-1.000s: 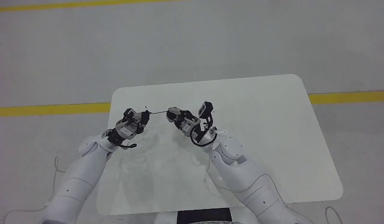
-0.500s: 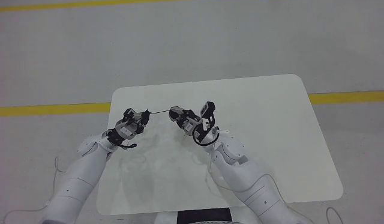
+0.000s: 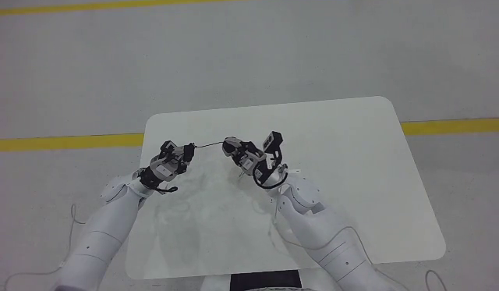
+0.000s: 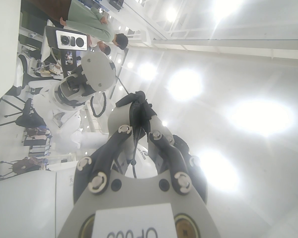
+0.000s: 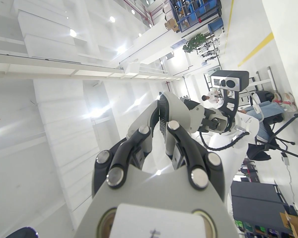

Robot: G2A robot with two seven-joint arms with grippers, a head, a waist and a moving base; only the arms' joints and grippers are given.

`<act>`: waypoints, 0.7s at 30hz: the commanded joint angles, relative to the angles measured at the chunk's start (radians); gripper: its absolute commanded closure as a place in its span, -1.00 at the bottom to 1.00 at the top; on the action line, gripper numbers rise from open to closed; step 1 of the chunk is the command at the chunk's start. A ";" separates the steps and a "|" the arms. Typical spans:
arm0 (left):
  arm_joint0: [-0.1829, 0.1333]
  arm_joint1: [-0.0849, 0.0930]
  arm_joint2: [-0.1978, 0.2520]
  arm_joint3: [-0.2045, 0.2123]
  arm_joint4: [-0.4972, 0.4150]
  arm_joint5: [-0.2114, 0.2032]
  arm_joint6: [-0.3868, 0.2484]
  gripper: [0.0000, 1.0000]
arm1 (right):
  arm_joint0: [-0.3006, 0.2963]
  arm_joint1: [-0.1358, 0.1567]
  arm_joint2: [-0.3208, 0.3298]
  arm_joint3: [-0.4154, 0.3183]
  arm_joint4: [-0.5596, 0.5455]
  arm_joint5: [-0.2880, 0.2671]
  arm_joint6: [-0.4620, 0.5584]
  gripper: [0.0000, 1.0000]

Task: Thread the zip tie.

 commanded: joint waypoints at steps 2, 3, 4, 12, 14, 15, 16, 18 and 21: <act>0.000 0.000 0.000 0.000 0.000 0.000 0.000 1.00 | 0.000 0.002 0.003 0.000 0.003 0.000 0.003 1.00; 0.000 0.000 0.000 0.000 0.000 0.000 0.000 1.00 | 0.000 0.002 0.004 0.000 0.004 0.000 0.003 1.00; 0.000 0.000 0.000 0.000 0.000 0.000 0.000 1.00 | -0.001 0.003 0.004 -0.001 0.005 -0.001 0.003 1.00; 0.000 0.000 0.000 0.000 0.000 0.000 0.000 1.00 | -0.005 0.007 0.011 -0.006 0.010 -0.006 0.000 1.00; 0.000 0.000 0.000 0.000 0.000 0.000 0.000 1.00 | -0.005 0.007 0.011 -0.007 0.011 -0.008 -0.001 1.00; 0.000 0.000 0.000 0.000 0.000 0.000 0.000 1.00 | -0.006 0.008 0.011 -0.008 0.011 -0.008 -0.002 1.00; 0.000 0.000 0.000 0.000 0.000 0.000 0.000 1.00 | -0.006 0.008 0.012 -0.008 0.011 -0.009 -0.002 1.00; 0.000 0.000 0.000 0.000 0.000 0.000 0.000 1.00 | -0.007 0.009 0.013 -0.009 0.012 -0.009 -0.003 1.00; 0.000 0.000 0.000 0.000 0.000 0.000 0.000 1.00 | -0.008 0.011 0.014 -0.011 0.013 -0.011 -0.003 1.00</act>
